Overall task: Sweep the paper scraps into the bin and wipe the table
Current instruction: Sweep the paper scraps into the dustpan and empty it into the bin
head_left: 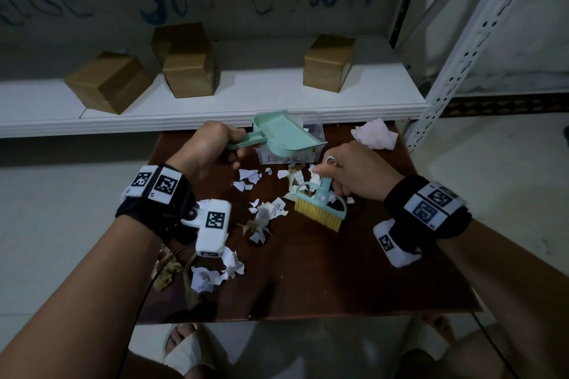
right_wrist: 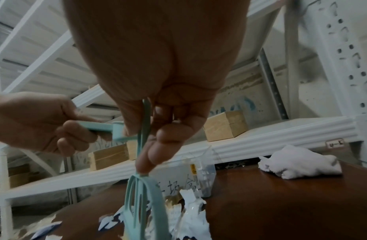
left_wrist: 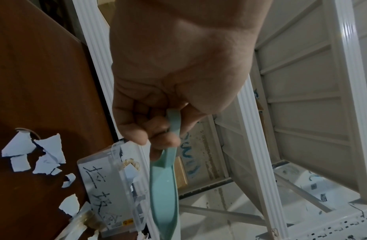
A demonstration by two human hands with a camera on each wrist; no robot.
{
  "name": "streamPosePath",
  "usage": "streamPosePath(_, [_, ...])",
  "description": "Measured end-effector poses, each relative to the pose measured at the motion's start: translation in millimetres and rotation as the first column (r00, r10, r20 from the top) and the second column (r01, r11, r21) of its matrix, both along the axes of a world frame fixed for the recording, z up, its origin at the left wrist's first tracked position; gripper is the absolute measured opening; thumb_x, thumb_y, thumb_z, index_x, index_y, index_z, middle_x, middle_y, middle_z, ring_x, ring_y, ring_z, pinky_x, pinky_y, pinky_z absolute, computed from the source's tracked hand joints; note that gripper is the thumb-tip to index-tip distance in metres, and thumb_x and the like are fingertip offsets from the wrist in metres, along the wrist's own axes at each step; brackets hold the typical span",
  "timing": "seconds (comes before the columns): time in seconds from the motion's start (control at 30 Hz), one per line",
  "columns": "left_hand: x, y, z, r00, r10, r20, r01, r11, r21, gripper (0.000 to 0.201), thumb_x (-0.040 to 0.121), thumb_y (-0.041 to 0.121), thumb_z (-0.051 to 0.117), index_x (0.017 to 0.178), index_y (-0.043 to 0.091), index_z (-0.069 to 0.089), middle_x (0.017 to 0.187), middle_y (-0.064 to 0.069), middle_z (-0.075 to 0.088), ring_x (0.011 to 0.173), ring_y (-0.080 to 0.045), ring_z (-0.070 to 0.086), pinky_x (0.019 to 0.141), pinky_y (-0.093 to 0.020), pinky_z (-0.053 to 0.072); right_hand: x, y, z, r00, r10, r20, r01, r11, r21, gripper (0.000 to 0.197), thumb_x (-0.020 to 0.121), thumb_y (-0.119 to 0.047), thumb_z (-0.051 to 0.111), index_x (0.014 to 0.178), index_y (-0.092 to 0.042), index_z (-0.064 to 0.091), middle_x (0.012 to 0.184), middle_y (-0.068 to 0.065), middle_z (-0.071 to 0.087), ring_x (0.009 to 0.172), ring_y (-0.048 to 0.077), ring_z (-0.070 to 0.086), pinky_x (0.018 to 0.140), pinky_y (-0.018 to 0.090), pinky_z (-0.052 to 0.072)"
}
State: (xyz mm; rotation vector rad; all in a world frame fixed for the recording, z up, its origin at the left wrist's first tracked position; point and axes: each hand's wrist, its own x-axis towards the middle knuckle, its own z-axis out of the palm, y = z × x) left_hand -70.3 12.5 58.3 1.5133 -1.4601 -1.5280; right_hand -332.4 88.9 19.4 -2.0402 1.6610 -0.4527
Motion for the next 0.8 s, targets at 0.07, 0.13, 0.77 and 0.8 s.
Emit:
streamPosePath(0.07, [4,-2,0,1.0,-0.001,0.005,0.001,1.0,0.017,0.025,0.104,0.009,0.043,0.093,0.004,0.065,0.06,-0.006,0.056,0.054,-0.018,0.044,0.056,-0.03,0.05,-8,0,5,0.999,-0.006,0.052,0.006,1.0,-0.009,0.045,0.103,-0.037,0.058,0.071,-0.006,0.067,0.052,0.002,0.068,0.044,0.015,0.065,0.058,0.031,0.054])
streamPosePath(0.13, [9,-5,0,1.0,-0.006,0.007,0.006,0.999,0.044,0.023,0.103,0.007,0.043,0.097,0.001,0.064,0.062,-0.008,0.06,0.054,-0.018,0.046,0.055,-0.03,0.052,-17,-1,11,0.994,-0.044,0.099,0.047,0.999,-0.026,0.047,0.104,-0.037,0.056,0.071,-0.007,0.067,0.053,0.003,0.068,0.046,0.019,0.065,0.062,0.033,0.055])
streamPosePath(0.77, [65,-20,-2,0.74,-0.524,0.421,0.418,0.85,0.322,0.031,0.106,0.011,0.047,0.105,0.001,0.076,0.078,-0.012,0.069,0.062,-0.017,0.054,0.058,-0.028,0.043,-38,-3,-1,0.905,-0.231,-0.358,0.209,0.973,-0.098,0.042,0.101,-0.04,0.051,0.071,-0.013,0.06,0.073,0.005,0.056,0.09,0.032,0.063,0.074,0.035,0.049])
streamPosePath(0.8, [65,-20,-2,0.73,-0.524,0.438,0.411,0.849,0.331,0.031,0.106,0.012,0.048,0.105,0.001,0.076,0.079,-0.012,0.07,0.063,-0.017,0.053,0.061,-0.029,0.041,-37,-3,-2,0.916,-0.219,-0.336,0.205,0.976,-0.078,0.043,0.1,-0.042,0.052,0.067,-0.015,0.057,0.067,0.001,0.052,0.088,0.031,0.063,0.074,0.035,0.049])
